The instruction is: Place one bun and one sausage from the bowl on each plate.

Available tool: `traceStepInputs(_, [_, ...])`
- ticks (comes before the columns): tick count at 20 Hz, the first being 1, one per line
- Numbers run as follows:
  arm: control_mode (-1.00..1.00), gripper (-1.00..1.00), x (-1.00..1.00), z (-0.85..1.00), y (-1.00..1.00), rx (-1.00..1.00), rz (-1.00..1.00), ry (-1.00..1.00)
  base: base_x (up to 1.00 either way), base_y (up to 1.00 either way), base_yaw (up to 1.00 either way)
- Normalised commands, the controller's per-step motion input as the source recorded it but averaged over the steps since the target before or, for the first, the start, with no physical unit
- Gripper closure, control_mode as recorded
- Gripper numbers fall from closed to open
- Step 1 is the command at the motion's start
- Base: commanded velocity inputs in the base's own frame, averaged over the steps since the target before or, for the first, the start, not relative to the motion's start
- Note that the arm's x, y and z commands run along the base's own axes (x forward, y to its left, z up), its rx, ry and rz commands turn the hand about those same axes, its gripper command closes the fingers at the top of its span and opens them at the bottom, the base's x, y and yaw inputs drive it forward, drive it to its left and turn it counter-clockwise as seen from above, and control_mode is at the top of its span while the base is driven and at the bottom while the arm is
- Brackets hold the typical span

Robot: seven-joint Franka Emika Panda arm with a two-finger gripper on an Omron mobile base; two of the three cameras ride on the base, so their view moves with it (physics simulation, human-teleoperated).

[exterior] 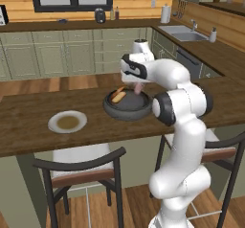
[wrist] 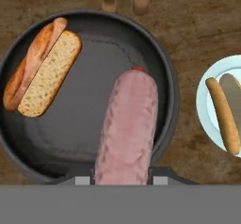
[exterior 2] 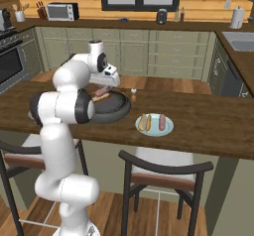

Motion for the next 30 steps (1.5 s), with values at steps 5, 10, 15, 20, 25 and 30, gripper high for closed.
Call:
traceStepInputs(5, [-1.0, 1.0, -0.96, 0.0, -0.13, 0.0, 0.24, -0.08, 0.0, 0.0, 0.0])
traceStepInputs(10, [-1.0, 1.0, -0.62, 0.01, 0.01, 0.0, 0.22, -0.01, 0.0, 0.0, 0.0])
traceStepInputs(15, [-1.0, 1.0, -0.04, 0.06, 0.57, 0.0, 0.11, 0.0, 0.0, 0.0, 0.0])
traceStepInputs(20, [-1.0, 1.0, 0.01, 0.03, 0.98, 0.0, 0.18, 0.02, 0.0, 0.0, 0.0])
traceStepInputs(25, [-1.0, 1.0, 0.05, 0.1, 1.0, 0.0, 0.17, 0.08, 0.0, 0.0, 0.0])
traceStepInputs(30, [-1.0, 1.0, 0.03, 0.01, 0.93, 0.0, 0.16, 0.1, 0.0, 0.0, 0.0])
